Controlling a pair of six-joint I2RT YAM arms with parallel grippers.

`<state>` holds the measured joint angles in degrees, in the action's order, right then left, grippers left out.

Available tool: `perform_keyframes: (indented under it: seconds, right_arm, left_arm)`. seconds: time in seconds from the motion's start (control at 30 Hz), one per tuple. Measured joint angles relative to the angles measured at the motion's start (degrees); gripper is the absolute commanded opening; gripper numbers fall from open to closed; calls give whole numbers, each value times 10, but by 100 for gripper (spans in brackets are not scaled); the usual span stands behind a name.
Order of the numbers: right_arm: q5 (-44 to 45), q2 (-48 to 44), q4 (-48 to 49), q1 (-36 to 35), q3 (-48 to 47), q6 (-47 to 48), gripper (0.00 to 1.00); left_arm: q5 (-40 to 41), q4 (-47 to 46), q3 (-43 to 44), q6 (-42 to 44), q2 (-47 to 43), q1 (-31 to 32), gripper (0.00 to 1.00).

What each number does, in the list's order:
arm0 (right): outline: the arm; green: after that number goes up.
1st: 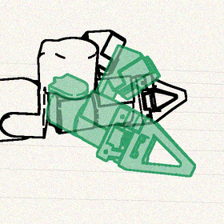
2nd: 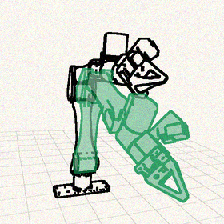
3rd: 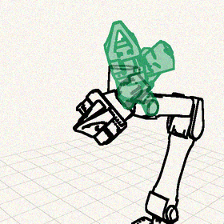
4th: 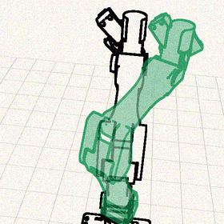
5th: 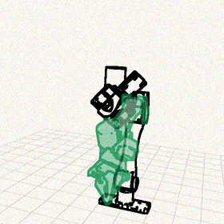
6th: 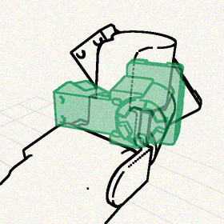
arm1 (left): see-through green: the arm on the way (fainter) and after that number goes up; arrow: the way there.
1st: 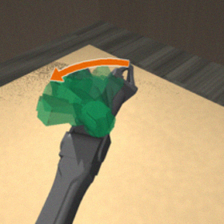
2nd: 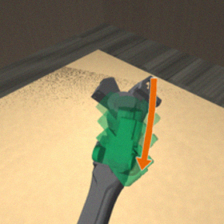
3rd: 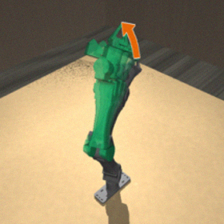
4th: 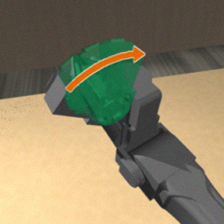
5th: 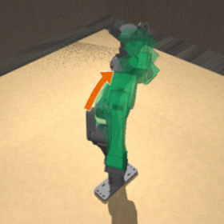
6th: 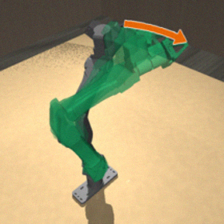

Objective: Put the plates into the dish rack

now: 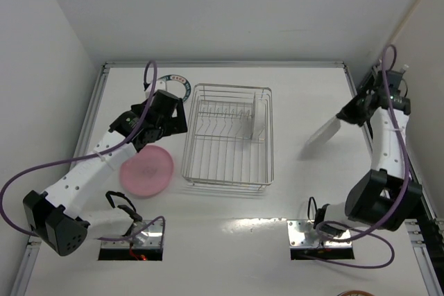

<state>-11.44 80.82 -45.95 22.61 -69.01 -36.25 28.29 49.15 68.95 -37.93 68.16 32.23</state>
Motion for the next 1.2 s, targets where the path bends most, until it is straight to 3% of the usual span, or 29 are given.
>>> perform_keyframes:
  seconds: [0.17,0.33,0.47,0.97,1.0,1.03,1.07,1.13,1.2]
  right_arm:
    - [56,-13,-33,-34,-124,-5,0]
    - [78,-11,-55,-115,-174,-8,0]
    - [85,-11,-68,-147,-170,-8,0]
    - [133,-51,-88,-146,-40,-17,0]
    - [137,-60,-88,-143,-23,-21,9]
    - [142,-69,-90,-137,-3,-29,35]
    - [145,-78,-90,-131,14,-34,41]
    - [150,-99,-89,-110,48,-49,41]
    - [141,-123,-85,-71,84,-63,58]
  left_arm:
    - [-2,0,1,0,9,0,100]
    - [-2,0,1,0,10,0,100]
    - [-2,0,1,0,10,0,100]
    - [-4,0,1,0,10,0,100]
    - [-4,0,1,0,10,0,100]
    - [-4,0,1,0,10,0,100]
    - [-4,0,1,0,10,0,100]
    - [-4,0,1,0,10,0,100]
    - [-4,0,1,0,9,0,100]
